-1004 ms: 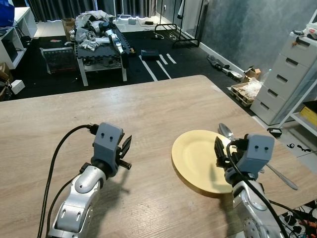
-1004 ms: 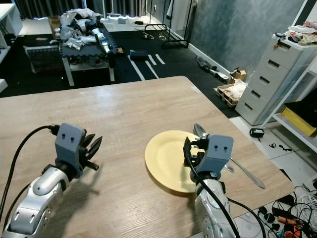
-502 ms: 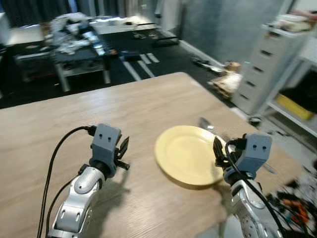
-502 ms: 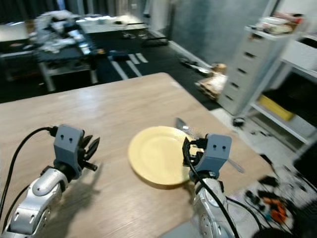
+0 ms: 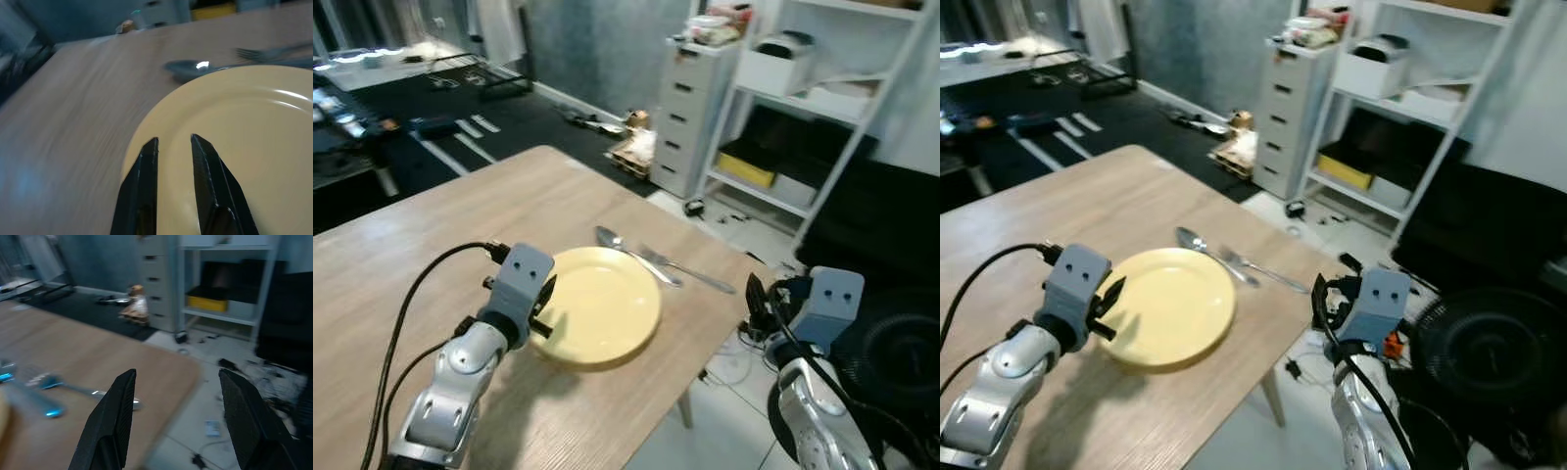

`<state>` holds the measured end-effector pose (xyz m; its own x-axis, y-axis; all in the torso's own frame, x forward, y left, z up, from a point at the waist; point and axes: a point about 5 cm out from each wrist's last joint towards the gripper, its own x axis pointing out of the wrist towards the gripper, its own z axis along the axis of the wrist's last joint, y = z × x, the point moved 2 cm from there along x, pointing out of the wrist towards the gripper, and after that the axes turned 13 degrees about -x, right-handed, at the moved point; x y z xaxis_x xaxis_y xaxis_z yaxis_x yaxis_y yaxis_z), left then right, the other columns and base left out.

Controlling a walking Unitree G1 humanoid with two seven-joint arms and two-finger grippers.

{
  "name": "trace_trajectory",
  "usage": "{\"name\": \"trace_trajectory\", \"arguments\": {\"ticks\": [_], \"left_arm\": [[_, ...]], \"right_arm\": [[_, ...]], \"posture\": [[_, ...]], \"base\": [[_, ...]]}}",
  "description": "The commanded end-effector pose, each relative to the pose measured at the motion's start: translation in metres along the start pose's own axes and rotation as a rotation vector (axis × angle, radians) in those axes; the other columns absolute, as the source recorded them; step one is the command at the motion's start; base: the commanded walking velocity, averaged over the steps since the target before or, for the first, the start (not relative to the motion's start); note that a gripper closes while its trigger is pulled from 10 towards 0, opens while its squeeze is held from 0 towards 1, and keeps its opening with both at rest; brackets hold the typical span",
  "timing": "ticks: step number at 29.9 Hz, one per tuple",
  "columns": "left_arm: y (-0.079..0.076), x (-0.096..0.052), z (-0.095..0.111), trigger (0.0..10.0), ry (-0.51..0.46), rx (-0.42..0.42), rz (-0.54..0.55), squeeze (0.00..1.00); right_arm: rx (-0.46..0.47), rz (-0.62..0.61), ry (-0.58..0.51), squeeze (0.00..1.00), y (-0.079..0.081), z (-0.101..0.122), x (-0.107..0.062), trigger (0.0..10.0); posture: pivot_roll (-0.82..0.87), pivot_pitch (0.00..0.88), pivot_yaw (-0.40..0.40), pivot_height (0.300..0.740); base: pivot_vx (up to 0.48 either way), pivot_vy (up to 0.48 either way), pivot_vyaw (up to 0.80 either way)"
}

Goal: Setting the table

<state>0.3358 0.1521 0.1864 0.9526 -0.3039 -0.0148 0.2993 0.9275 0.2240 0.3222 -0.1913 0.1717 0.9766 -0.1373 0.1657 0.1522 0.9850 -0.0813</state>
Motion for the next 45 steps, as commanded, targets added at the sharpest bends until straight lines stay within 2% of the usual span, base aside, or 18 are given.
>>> {"name": "trace_trajectory", "arguments": {"ticks": [1,4,9,12,15,16,20,22,29,32,35,39,43,45], "left_arm": [[-0.013,-0.003,-0.001,10.0,0.001,0.054,-0.084,0.0],[-0.025,-0.007,0.009,10.0,-0.02,-0.007,-0.185,0.0],[-0.033,-0.009,0.019,10.0,-0.072,-0.083,-0.236,0.0],[-0.05,-0.016,0.027,10.0,-0.102,-0.157,-0.391,0.0],[-0.056,-0.019,0.028,10.0,-0.102,-0.178,-0.445,0.0],[-0.063,-0.022,0.029,10.0,-0.095,-0.195,-0.517,0.0],[-0.067,-0.023,0.029,10.0,-0.087,-0.198,-0.555,0.0],[-0.074,-0.028,0.028,10.0,-0.07,-0.227,-0.63,0.0],[-0.077,-0.029,0.027,10.0,-0.057,-0.243,-0.669,0.0],[-0.078,-0.028,0.028,10.0,-0.059,-0.252,-0.674,0.0],[-0.078,-0.027,0.029,10.0,-0.061,-0.273,-0.686,0.0],[-0.078,-0.026,0.029,10.0,-0.059,-0.276,-0.695,0.0],[-0.079,-0.025,0.028,10.0,-0.053,-0.283,-0.708,0.0],[-0.079,-0.025,0.028,10.0,-0.052,-0.286,-0.71,0.0]], "right_arm": [[-0.006,-0.021,0.015,0.0,-0.004,-0.005,-0.002,10.0],[-0.005,-0.02,0.017,0.0,-0.003,-0.006,-0.003,10.0],[-0.009,-0.02,0.019,0.0,-0.003,-0.006,-0.003,10.0],[-0.065,-0.003,0.013,0.0,-0.006,-0.005,-0.006,10.0],[-0.088,-0.001,0.01,0.0,-0.009,-0.005,-0.007,10.0],[-0.133,-0.006,0.009,0.0,-0.018,-0.006,-0.009,10.0],[-0.168,-0.004,0.008,0.0,-0.024,-0.006,-0.011,10.0],[-0.183,0.013,0.016,0.0,-0.032,-0.008,-0.015,10.0],[-0.193,0.021,0.016,0.0,-0.044,-0.006,-0.018,10.0],[-0.186,0.073,0.007,0.0,-0.047,-0.004,-0.02,10.0],[-0.159,0.282,0.022,0.0,-0.038,-0.004,-0.03,10.0],[-0.191,0.369,0.047,0.0,-0.039,-0.008,-0.037,10.0],[-0.172,0.565,0.09,0.0,-0.026,-0.014,-0.053,10.0],[-0.158,0.587,0.089,0.0,-0.024,-0.014,-0.055,10.0]], "posture": [[0.09,0.099,0.072,0.74],[0.09,0.102,0.076,0.74],[0.09,0.102,0.075,0.74],[0.08,0.103,0.073,0.74],[0.08,0.103,0.073,0.74],[0.07,0.103,0.073,0.74],[0.07,0.103,0.074,0.74],[0.06,0.104,0.076,0.74],[0.06,0.105,0.079,0.74],[0.06,0.104,0.081,0.74],[0.05,0.104,0.086,0.74],[0.05,0.104,0.088,0.74],[0.05,0.104,0.09,0.74],[0.05,0.104,0.09,0.74]], "base": [[0.0,0.0,-0.8],[0.0,0.0,-0.8],[0.0,0.0,-0.8],[0.0,0.0,-0.8],[0.0,0.0,-0.8],[0.0,0.0,-0.8],[0.0,0.0,-0.8],[0.0,0.0,-0.8],[0.0,0.0,-0.8],[0.0,0.0,-0.8],[0.0,0.0,-0.8],[0.0,0.0,-0.8],[0.0,0.0,-0.8],[0.0,0.0,-0.8]]}}
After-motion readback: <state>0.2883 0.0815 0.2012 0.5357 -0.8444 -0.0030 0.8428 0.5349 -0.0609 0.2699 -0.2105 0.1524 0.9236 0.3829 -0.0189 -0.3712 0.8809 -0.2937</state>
